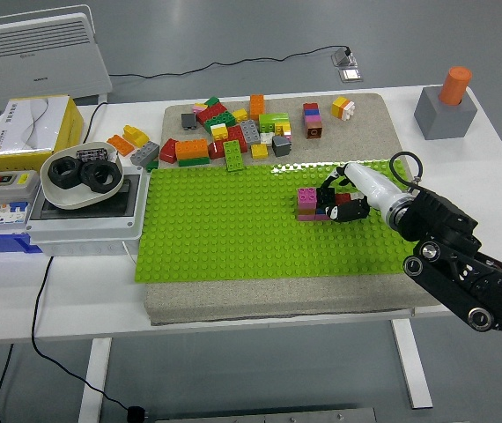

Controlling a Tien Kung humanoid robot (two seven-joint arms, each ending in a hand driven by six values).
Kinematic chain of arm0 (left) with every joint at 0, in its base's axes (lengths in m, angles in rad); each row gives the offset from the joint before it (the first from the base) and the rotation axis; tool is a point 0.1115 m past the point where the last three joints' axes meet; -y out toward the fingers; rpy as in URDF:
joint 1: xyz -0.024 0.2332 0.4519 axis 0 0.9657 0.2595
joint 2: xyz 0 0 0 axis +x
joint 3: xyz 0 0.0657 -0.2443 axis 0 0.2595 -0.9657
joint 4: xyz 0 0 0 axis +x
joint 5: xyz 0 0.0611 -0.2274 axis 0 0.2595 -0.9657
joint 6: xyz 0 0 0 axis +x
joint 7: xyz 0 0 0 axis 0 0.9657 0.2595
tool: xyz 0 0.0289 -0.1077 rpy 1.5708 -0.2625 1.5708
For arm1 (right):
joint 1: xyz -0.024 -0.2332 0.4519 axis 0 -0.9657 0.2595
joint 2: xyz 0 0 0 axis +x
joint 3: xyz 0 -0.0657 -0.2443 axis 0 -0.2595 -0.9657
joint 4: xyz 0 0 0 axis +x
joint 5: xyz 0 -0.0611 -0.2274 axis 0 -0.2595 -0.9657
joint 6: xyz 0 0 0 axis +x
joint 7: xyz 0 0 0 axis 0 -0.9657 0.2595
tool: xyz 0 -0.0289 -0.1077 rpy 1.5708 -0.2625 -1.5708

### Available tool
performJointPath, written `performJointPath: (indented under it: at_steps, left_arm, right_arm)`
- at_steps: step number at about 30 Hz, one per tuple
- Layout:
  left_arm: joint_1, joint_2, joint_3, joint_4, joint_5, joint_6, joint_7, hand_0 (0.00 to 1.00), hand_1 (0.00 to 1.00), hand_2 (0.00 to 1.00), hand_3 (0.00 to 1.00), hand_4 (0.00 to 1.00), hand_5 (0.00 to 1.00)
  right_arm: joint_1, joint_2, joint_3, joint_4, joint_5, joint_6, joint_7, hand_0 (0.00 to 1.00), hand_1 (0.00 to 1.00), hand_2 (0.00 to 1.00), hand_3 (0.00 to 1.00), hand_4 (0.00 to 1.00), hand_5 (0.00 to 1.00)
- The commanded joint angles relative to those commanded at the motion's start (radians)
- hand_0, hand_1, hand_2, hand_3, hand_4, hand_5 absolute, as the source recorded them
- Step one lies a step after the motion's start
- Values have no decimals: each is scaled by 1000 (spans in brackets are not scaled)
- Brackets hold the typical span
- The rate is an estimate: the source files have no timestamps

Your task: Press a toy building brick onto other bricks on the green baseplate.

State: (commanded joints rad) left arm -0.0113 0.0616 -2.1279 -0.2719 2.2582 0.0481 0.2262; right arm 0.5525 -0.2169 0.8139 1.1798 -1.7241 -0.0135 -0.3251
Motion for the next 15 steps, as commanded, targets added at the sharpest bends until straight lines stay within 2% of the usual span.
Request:
performJointPath:
  at_steps: [15]
  left_arm:
    - [1, 0, 0, 0, 3, -1, 1, 779, 718, 626, 458, 630, 357]
  right_arm:
    - [-1, 1, 1, -1, 2, -1, 1, 824, 816, 831, 655, 661, 70]
